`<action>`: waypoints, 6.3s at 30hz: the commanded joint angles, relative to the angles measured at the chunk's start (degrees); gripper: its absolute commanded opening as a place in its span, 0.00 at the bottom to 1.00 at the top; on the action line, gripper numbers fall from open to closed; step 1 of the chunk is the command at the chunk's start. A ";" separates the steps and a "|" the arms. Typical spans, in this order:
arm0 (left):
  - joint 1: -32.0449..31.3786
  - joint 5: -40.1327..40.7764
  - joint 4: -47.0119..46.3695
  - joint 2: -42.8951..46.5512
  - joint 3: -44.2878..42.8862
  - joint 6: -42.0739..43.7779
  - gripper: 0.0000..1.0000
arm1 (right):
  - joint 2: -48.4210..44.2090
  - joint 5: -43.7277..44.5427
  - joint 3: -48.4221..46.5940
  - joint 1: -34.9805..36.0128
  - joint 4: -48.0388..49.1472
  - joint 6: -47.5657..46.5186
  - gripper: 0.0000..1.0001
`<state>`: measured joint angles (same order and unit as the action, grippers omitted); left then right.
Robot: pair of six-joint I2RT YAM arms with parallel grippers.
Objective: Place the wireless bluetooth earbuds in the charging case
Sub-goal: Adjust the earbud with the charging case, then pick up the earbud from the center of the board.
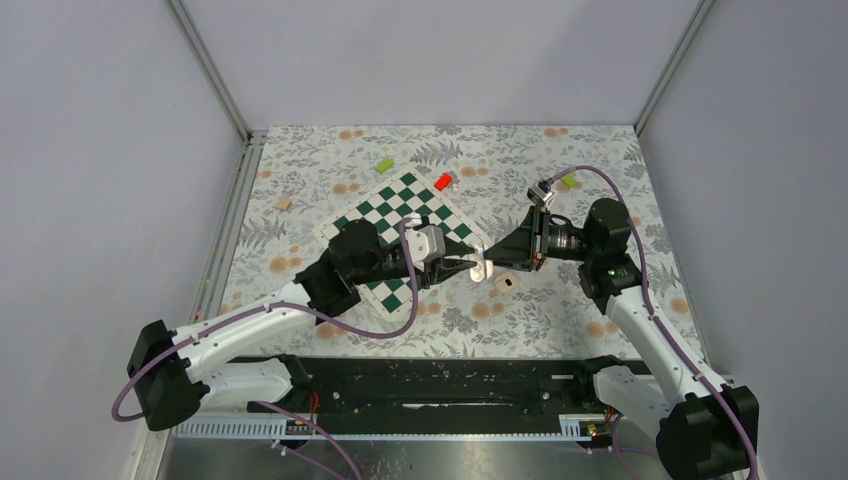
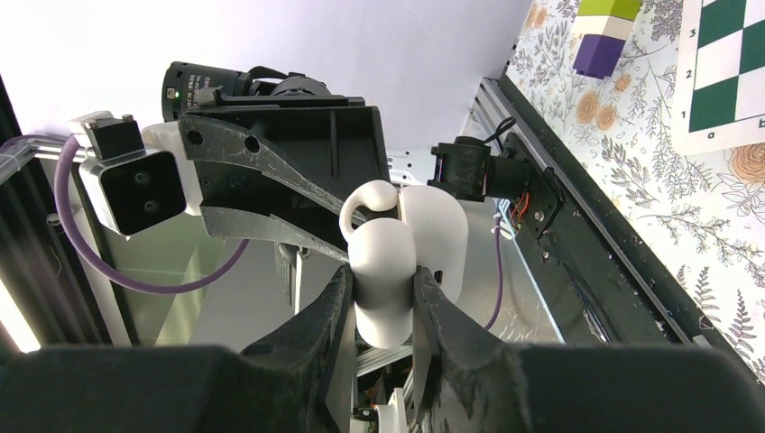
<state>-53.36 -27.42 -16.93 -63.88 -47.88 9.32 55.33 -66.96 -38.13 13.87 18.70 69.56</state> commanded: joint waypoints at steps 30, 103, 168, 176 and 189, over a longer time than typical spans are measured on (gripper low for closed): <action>0.41 1.16 6.79 1.16 -4.05 4.42 0.24 | -1.00 -1.82 -0.92 0.03 3.27 0.24 0.00; 19.83 40.83 48.26 -80.83 -82.92 -55.91 0.51 | 0.26 13.35 -7.69 -13.46 -42.64 -33.68 0.00; 8.62 17.42 12.93 -38.56 -8.21 -48.43 0.03 | -8.62 10.01 -5.03 -13.47 -43.94 -31.16 0.00; 4.22 27.98 23.87 -35.49 -12.41 -42.22 0.43 | -7.79 9.92 -5.63 -13.49 -44.18 -31.50 0.00; -2.36 39.44 36.30 -36.55 -21.20 -29.96 0.47 | -6.68 10.06 -6.16 -14.92 -43.88 -31.69 0.00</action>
<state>-54.37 6.52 16.84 -100.25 -65.71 -25.69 48.77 -55.37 -42.89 -0.82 -25.02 38.00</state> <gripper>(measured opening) 0.469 0.283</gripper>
